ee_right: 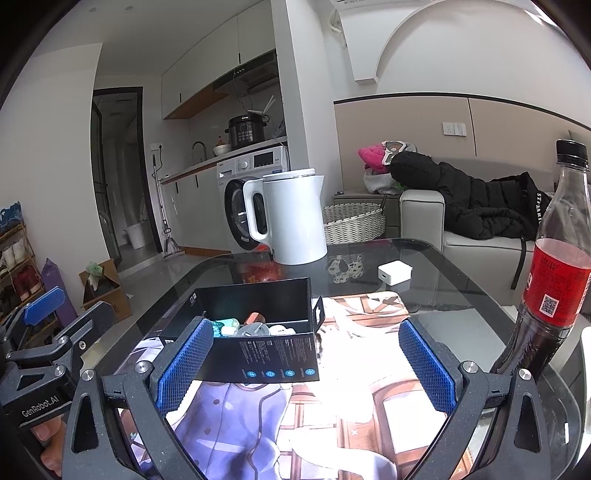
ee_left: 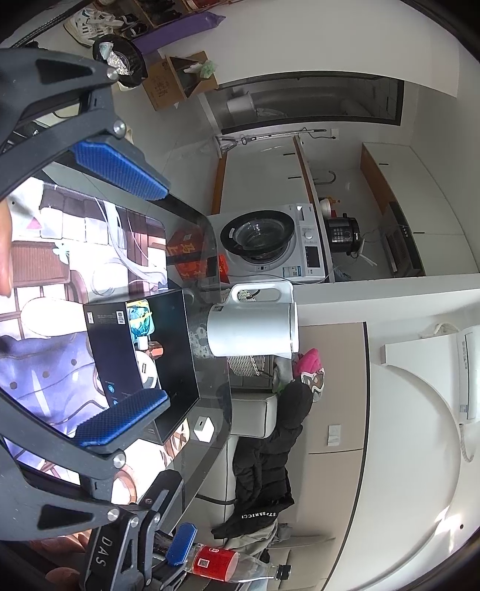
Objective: Organize rigid objects
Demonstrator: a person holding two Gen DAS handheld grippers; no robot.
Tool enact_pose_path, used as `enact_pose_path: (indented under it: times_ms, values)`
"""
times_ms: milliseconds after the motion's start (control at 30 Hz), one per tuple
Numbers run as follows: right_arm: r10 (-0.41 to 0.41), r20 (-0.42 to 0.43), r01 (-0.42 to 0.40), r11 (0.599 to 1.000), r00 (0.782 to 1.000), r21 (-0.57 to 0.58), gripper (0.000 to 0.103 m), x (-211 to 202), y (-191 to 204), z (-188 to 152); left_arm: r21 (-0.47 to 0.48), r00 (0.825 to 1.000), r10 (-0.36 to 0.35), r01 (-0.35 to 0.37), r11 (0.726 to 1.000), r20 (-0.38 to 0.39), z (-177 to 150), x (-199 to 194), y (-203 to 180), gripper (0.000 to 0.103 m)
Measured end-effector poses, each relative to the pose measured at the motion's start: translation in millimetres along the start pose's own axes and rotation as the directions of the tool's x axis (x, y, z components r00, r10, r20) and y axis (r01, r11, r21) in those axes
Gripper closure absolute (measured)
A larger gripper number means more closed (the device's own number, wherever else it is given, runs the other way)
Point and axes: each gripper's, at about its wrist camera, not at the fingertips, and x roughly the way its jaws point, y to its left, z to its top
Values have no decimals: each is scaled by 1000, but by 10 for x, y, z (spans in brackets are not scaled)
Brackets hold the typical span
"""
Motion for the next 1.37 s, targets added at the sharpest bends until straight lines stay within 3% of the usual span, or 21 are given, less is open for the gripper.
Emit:
enact_pose_path:
  times_ms: [1367]
  values:
    - [4, -13, -4, 1000, 1000, 3, 1, 36, -7, -40, 9, 1000, 18, -18, 1000, -7, 46, -4, -1, 0]
